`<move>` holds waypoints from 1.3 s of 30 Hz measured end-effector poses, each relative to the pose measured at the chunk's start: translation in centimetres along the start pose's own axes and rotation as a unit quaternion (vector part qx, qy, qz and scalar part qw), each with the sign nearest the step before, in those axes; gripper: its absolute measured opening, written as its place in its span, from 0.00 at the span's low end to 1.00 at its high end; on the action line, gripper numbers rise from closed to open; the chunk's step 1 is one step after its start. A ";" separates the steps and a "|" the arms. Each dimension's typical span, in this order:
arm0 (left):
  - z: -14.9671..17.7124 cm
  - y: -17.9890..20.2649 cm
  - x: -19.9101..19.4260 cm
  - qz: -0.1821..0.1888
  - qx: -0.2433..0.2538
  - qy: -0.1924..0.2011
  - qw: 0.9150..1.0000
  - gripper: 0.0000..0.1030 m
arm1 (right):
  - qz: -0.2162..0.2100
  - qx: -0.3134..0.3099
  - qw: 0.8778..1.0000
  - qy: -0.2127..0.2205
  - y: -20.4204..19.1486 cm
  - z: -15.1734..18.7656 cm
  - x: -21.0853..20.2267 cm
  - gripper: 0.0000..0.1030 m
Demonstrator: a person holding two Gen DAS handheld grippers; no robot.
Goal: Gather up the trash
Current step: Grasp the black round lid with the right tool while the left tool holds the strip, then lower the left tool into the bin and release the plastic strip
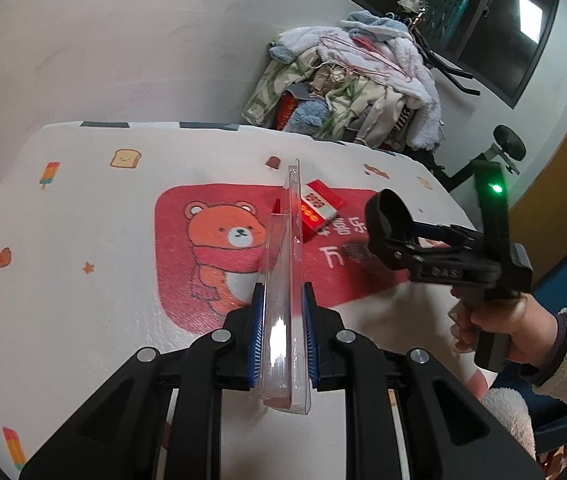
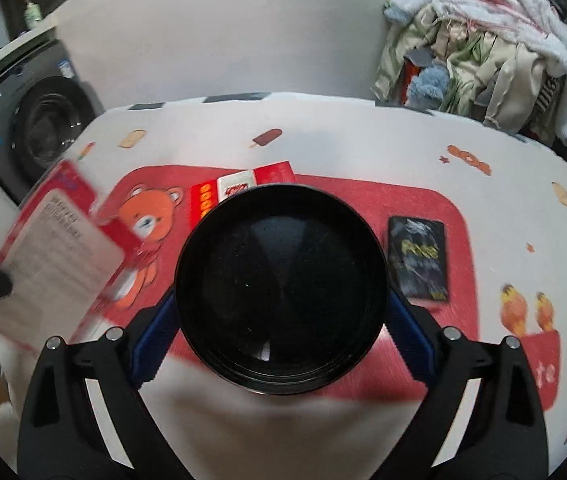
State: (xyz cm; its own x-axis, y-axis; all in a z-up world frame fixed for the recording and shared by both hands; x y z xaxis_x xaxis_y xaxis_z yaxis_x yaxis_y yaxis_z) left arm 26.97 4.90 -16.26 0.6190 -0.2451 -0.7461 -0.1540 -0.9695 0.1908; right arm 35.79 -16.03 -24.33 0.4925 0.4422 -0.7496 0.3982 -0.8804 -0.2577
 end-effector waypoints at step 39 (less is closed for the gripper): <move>21.6 15.9 -11.0 0.126 0.212 -0.071 0.967 0.17 | -0.034 0.039 0.992 0.118 -4.4 21.3 -20.9 0.90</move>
State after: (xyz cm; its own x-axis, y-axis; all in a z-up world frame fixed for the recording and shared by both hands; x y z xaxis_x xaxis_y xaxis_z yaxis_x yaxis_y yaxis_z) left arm 1.07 -7.92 -18.76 0.4134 -0.4433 -0.7954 -0.6062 -0.7858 0.1229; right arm 7.29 -25.06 -20.52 0.6384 0.5198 -0.5677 0.3790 -0.8542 -0.3559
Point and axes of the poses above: each gripper's, at about its wrist camera, not at the fingertips, and x roughly the way its jaws point, y to its right, z to its underside, the point moved 4 cm from there along x, roughly the way its jaws point, and after that the axes turned 10 degrees about -z, right-handed, at the moved point
